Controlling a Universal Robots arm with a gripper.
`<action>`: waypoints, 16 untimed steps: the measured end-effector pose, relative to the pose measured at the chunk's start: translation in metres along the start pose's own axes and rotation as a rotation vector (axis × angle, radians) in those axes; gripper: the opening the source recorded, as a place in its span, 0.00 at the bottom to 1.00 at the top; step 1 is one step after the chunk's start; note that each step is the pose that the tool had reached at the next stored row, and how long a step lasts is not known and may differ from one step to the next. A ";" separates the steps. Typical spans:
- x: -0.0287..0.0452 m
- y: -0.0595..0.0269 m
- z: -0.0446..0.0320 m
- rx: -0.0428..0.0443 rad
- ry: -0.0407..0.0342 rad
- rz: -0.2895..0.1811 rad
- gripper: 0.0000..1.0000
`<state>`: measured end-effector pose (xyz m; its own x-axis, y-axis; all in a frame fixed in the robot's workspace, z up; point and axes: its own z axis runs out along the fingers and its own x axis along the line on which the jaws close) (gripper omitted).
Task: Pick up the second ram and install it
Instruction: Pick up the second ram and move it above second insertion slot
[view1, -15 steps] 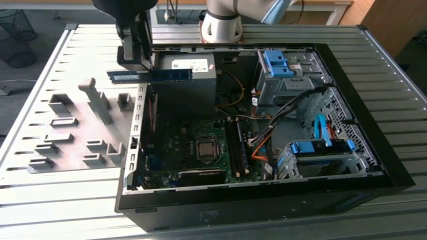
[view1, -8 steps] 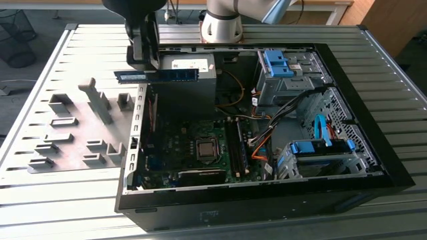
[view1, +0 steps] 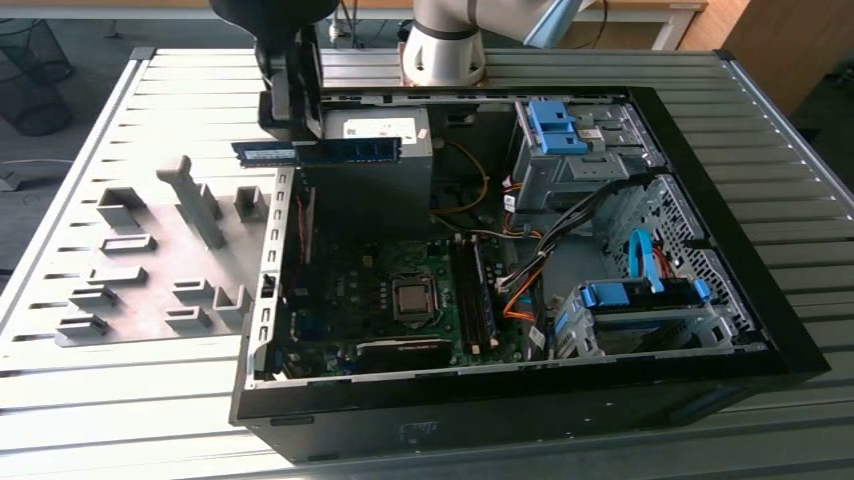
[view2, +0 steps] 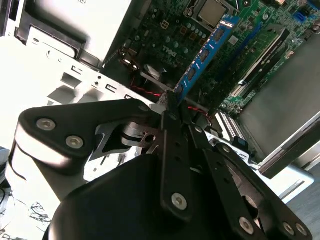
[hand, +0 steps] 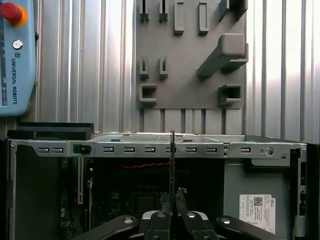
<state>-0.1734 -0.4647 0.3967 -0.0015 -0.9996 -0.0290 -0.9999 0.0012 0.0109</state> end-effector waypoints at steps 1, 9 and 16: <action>0.0000 -0.0006 0.0000 0.0000 0.0000 0.000 0.14; 0.0000 -0.0174 -0.0002 0.0000 0.0000 0.000 0.14; 0.0000 -0.0402 -0.0005 0.0000 0.0001 0.000 0.14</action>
<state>-0.1332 -0.4647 0.3968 -0.0015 -0.9996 -0.0290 -0.9999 0.0012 0.0109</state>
